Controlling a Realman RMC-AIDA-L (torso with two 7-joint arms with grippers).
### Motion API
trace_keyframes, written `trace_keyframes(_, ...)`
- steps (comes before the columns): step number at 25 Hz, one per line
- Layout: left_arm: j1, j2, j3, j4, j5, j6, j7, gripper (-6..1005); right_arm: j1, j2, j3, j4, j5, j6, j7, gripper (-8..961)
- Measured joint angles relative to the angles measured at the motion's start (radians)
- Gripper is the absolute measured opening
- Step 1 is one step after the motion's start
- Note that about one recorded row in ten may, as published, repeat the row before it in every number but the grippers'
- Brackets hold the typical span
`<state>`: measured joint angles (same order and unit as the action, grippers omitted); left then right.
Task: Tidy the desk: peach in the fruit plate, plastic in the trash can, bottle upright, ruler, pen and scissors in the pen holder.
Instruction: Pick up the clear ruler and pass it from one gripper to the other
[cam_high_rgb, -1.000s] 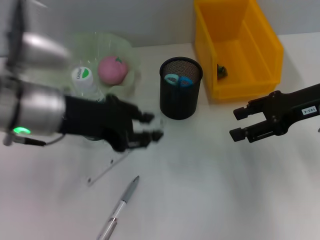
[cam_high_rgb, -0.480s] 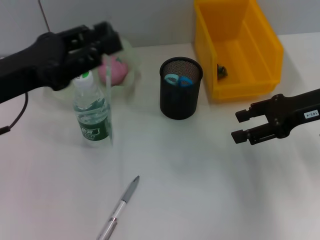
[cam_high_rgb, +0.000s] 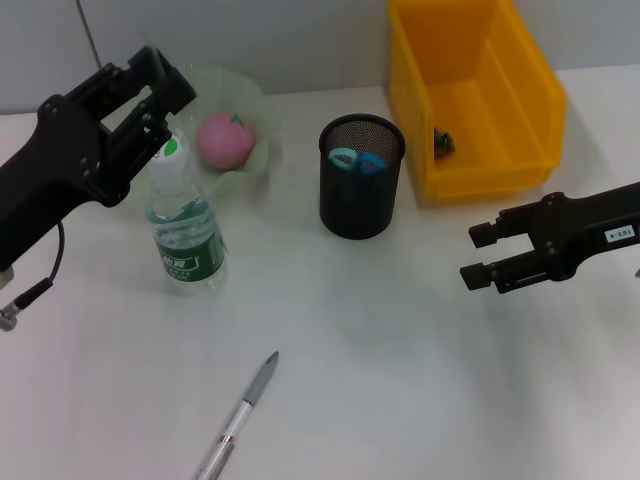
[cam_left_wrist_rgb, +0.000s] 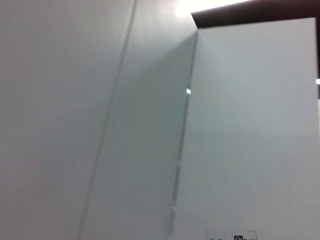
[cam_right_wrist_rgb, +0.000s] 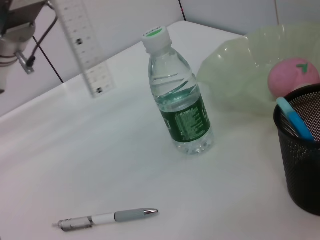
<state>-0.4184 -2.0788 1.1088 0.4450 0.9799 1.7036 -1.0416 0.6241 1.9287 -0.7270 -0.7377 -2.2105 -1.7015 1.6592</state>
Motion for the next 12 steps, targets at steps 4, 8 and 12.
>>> trace_keyframes(4,-0.017,-0.001,0.087,-0.106,-0.152,0.005,0.165,393,-0.003,0.014,0.003,0.004,0.001,0.004,-0.028,747)
trace_keyframes(8,-0.019,-0.001,0.205,-0.15,-0.298,0.007,0.267,393,-0.014,0.042,0.034,0.014,0.002,0.007,-0.083,746)
trace_keyframes(12,-0.012,-0.001,0.508,-0.166,-0.597,-0.008,0.418,393,-0.048,0.088,0.075,0.018,0.023,0.008,-0.181,746)
